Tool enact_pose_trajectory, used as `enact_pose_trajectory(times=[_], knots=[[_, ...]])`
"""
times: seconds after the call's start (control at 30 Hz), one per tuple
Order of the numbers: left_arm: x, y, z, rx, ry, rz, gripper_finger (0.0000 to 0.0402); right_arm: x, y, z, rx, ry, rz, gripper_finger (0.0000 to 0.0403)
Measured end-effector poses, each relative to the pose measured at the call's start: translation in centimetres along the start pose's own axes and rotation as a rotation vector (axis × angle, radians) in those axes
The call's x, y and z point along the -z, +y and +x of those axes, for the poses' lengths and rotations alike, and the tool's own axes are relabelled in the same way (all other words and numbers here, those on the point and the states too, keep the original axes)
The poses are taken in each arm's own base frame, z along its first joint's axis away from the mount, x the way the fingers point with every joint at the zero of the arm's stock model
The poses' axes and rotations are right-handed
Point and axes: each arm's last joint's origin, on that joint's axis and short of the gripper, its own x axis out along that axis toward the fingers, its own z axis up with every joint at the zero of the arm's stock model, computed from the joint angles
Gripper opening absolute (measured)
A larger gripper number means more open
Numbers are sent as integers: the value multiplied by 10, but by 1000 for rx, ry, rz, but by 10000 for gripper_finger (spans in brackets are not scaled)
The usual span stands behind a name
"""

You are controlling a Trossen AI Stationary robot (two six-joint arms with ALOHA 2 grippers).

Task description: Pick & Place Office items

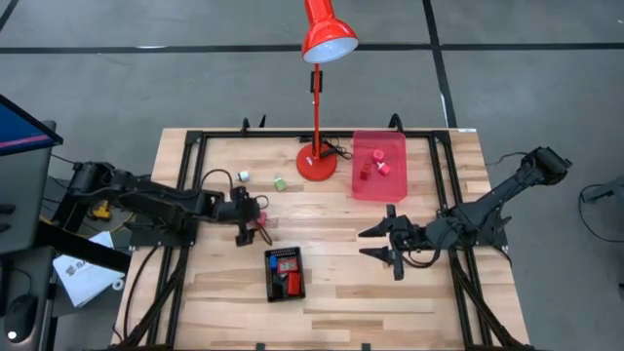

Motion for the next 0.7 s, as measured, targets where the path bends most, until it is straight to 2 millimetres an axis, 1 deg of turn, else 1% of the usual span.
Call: enact_pose_trajectory(times=[0.17,0.37,0.47,0.6,0.7], knots=[[4,6,8,41,73,-43,383,1,2,-1,-9,2,-1,192],[4,12,21,86,120,-72,388,1,1,-1,-9,3,-2,192],[6,15,28,87,153,-91,384,1,1,-1,-9,4,-5,191],[3,18,34,96,133,-114,370,1,1,-1,-9,4,-7,191],[0,20,37,91,100,-138,352,1,1,-1,-7,10,-13,191]])
